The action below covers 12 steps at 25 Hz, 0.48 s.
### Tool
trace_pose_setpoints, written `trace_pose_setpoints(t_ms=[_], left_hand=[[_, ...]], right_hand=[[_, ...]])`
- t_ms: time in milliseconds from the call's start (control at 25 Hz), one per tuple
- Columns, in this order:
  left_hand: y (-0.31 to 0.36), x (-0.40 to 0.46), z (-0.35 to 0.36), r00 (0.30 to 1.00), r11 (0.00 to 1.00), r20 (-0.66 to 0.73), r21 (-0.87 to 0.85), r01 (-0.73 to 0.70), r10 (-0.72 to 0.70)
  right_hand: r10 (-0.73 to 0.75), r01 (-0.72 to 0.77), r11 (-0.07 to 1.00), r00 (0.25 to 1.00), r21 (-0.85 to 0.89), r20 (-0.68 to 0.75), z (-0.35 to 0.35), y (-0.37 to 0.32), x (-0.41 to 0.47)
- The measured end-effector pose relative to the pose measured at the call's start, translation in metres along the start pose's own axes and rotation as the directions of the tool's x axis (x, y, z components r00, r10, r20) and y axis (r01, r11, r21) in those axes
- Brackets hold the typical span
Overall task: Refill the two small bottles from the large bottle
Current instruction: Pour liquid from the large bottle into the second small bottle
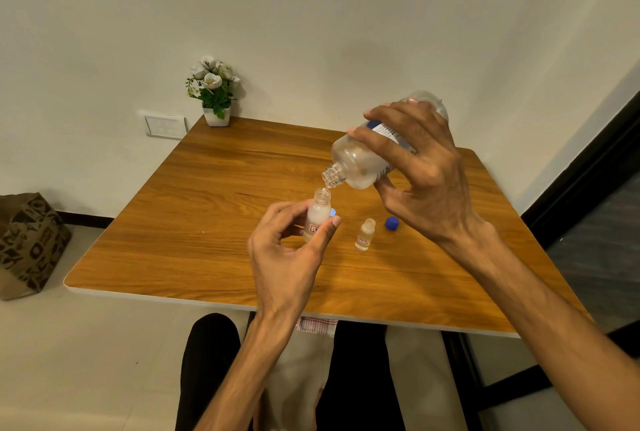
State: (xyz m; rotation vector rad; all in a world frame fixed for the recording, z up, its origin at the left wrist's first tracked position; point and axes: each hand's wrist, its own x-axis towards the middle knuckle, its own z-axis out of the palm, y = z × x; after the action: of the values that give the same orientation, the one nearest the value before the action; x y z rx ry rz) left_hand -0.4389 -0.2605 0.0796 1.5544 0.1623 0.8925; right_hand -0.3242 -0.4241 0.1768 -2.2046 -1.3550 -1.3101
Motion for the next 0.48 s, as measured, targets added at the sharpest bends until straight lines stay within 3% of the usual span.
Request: trace_pose_setpoints(t_ms=[480], left_hand=[[0.0002,-0.0004,-0.0007,1.000,1.000,-0.003,-0.004,0.000,0.000]], right_hand=[[-0.013,0.013,1.000,1.000,-0.009,0.006,0.0002,-0.0010,0.0004]])
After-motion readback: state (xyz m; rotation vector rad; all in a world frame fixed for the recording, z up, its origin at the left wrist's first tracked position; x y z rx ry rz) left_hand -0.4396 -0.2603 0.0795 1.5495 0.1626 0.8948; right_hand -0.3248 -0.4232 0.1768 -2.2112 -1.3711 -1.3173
